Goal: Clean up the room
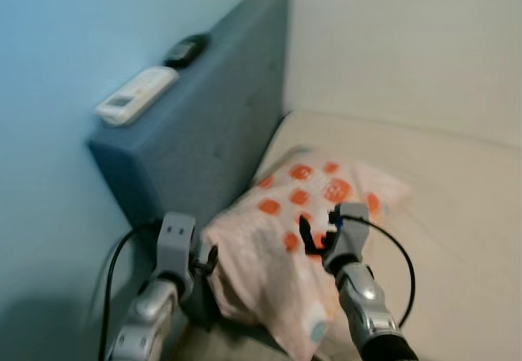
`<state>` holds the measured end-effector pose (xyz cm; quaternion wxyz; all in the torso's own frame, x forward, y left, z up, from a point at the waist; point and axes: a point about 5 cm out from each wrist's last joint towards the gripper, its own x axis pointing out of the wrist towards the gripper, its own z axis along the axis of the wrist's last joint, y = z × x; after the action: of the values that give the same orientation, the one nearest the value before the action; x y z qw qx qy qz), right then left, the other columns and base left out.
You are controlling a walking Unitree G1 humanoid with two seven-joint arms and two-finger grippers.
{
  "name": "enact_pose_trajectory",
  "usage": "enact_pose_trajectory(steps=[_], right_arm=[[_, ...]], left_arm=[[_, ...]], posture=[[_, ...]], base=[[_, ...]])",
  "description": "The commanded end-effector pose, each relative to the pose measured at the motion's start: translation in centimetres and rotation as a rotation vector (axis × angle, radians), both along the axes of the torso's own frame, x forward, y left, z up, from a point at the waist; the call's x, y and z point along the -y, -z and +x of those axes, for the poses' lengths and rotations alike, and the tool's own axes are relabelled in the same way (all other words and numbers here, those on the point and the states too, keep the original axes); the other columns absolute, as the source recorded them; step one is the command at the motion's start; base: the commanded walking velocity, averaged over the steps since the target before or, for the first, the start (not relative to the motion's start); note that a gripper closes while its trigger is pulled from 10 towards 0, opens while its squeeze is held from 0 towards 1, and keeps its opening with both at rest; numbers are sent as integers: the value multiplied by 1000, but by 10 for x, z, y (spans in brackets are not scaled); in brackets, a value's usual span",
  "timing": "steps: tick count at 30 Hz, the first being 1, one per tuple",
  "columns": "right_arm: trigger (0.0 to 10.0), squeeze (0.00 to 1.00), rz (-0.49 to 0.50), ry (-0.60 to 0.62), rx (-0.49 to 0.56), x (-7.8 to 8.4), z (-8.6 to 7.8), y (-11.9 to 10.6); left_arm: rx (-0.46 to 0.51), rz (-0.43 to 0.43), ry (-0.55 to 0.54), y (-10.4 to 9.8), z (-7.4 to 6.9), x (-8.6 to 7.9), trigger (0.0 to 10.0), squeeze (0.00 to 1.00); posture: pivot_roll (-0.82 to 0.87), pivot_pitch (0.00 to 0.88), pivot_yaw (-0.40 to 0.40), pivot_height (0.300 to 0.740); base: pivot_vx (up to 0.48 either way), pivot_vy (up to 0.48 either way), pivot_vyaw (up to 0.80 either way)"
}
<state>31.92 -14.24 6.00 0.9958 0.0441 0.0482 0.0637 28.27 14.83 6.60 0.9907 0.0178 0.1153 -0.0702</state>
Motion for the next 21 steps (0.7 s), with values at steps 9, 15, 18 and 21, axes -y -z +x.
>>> enact_pose_trajectory(steps=[9, 15, 18, 21], right_arm=[[10000, 0, 24, 33, -38, 6, -6, 9], [10000, 0, 25, 34, -36, 7, -7, 10], [10000, 0, 26, 34, -36, 7, -7, 10], [10000, 0, 27, 34, -35, 7, -7, 10]], left_arm=[[-27, 22, 41, 5, -5, 7, 10000, 0], [-24, 59, 18, 4, -1, 4, 10000, 0], [-23, 58, 14, 3, -1, 4, 10000, 0], [-22, 57, 12, 3, 0, 3, 10000, 0]], posture=[[44, 135, -2, 730], [41, 129, 1, 730], [40, 125, 1, 730], [41, 125, 0, 730]], base=[[0, 0, 356], [0, 0, 0], [0, -135, 0], [0, -430, 0]])
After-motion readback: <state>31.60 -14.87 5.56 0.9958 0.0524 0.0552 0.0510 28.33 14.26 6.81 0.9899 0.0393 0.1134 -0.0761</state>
